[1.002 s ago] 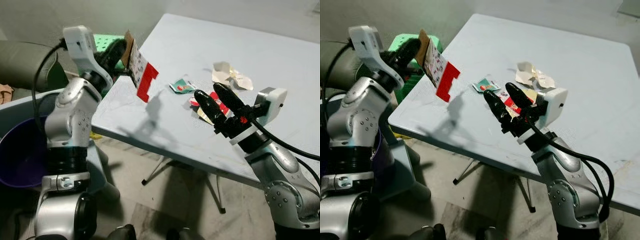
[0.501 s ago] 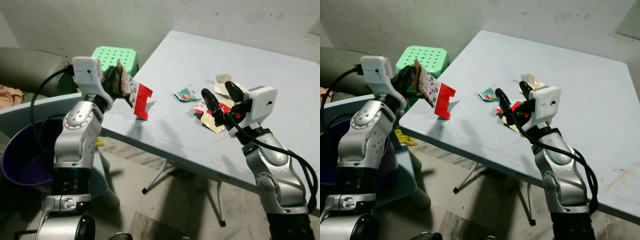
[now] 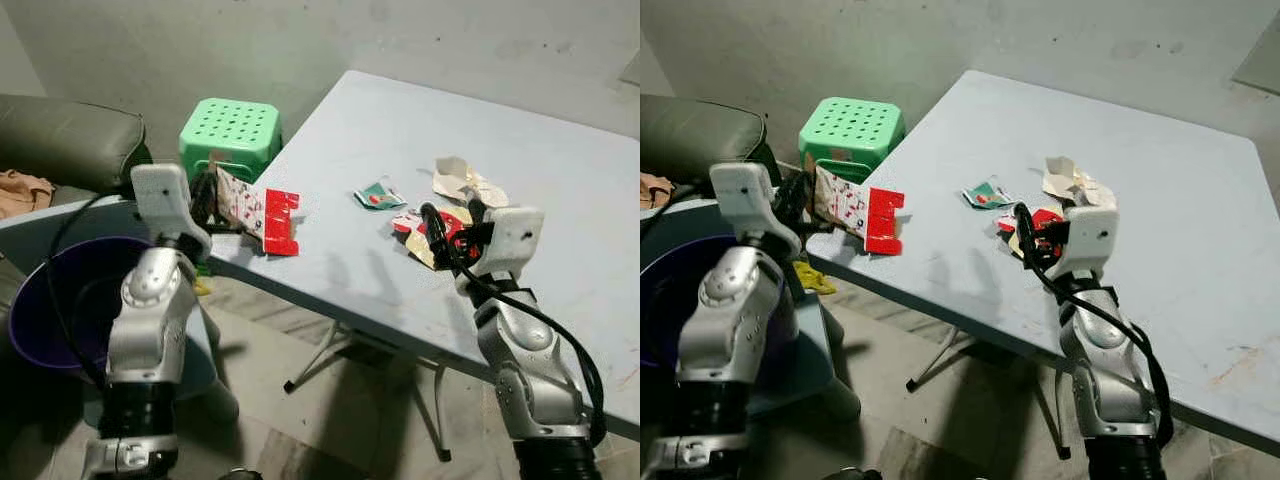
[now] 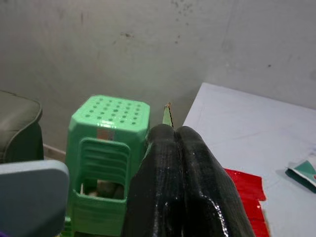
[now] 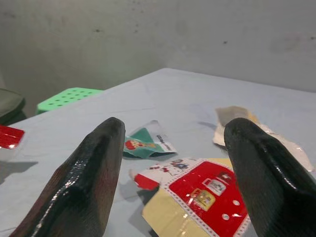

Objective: Picking trash to rubbish bin

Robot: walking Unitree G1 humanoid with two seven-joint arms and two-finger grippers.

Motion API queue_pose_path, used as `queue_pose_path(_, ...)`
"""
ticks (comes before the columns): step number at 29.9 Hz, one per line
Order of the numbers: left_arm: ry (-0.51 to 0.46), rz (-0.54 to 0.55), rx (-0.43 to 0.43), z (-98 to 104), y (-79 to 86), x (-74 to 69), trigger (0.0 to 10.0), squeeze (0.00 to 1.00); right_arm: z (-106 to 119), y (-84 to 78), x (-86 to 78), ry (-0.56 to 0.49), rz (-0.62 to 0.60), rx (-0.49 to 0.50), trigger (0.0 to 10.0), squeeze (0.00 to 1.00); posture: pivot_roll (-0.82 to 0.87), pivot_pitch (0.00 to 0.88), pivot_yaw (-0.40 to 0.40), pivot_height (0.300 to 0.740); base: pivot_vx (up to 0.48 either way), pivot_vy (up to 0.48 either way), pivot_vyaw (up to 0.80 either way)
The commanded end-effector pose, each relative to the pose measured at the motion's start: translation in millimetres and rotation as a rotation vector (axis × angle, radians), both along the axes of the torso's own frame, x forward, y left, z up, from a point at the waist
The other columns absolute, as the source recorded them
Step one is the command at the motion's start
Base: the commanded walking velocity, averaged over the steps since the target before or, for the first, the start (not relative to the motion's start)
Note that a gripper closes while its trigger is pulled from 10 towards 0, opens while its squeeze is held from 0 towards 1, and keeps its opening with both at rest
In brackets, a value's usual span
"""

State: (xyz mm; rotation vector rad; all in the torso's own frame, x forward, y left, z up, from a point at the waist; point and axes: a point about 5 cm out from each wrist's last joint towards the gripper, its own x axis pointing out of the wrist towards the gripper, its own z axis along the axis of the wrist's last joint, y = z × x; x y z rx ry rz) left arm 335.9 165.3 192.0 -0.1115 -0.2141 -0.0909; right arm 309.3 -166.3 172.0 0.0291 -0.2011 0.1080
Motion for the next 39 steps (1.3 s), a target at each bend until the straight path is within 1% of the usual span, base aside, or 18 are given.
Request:
queue_pose_path(1,-0.025,0.005,-0.016,0,-0.6,-1.9,10.0,0.00,-5,-6.4,-1.8,0.004,-0.042,-0.006,10.0,0.00,-0.05,0.057,-0.069,0.740,0.000,0.000,0.00)
queue_pose_path(2,-0.030,0.001,-0.025,-1,-0.8,-2.2,10.0,0.00,-6,-6.4,-2.0,0.004,-0.044,-0.006,10.0,0.00,-0.05,0.057,-0.069,0.740,0.000,0.000,0.00)
queue_pose_path(4,-0.033,-0.006,-0.013,-4,-1.5,-2.7,10.0,0.00,-7,-8.0,-3.0,-0.001,-0.066,-0.026,10.0,0.00,-0.05,0.055,-0.068,0.740,0.000,0.000,0.00)
queue_pose_path(7,-0.030,-0.019,-0.008,-9,-2.0,-2.5,10.0,0.00,-14,-9.6,-6.1,0.001,-0.092,-0.071,10.0,0.00,-0.06,0.054,-0.062,0.740,0.000,0.000,0.00)
queue_pose_path(10,-0.036,-0.009,0.042,-11,-0.9,-1.9,10.0,0.00,-19,-8.6,-9.0,0.009,-0.088,-0.068,10.0,0.00,-0.06,0.048,-0.060,0.740,0.000,0.000,0.00)
queue_pose_path(12,-0.025,-0.017,0.002,-12,-0.8,-1.3,10.0,0.00,-20,-8.7,-9.4,0.008,-0.093,-0.069,10.0,0.00,-0.06,0.050,-0.059,0.740,0.000,0.000,0.00)
queue_pose_path(17,-0.020,-0.016,-0.023,-10,-0.7,1.3,10.0,0.00,-21,-9.0,-9.3,0.011,-0.097,-0.066,10.0,0.00,-0.06,0.043,-0.065,0.740,0.000,0.000,0.00)
queue_pose_path(19,-0.015,-0.012,-0.018,-10,-0.2,2.4,10.0,0.00,-21,-8.0,-9.4,0.010,-0.091,-0.072,10.0,0.00,-0.05,0.042,-0.067,0.740,0.000,0.270,0.00)
queue_pose_path(26,-0.002,0.003,-0.048,-10,1.8,5.3,10.0,0.00,-24,-3.4,-10.4,0.014,-0.072,-0.064,10.0,0.00,-0.05,0.031,-0.075,0.740,0.000,0.476,0.00)
queue_pose_path(39,0.015,0.005,-0.049,-12,1.6,5.9,10.0,0.00,-27,0.3,-12.1,0.027,-0.051,-0.069,10.0,0.00,-0.04,0.017,-0.080,0.740,0.000,0.475,0.00)
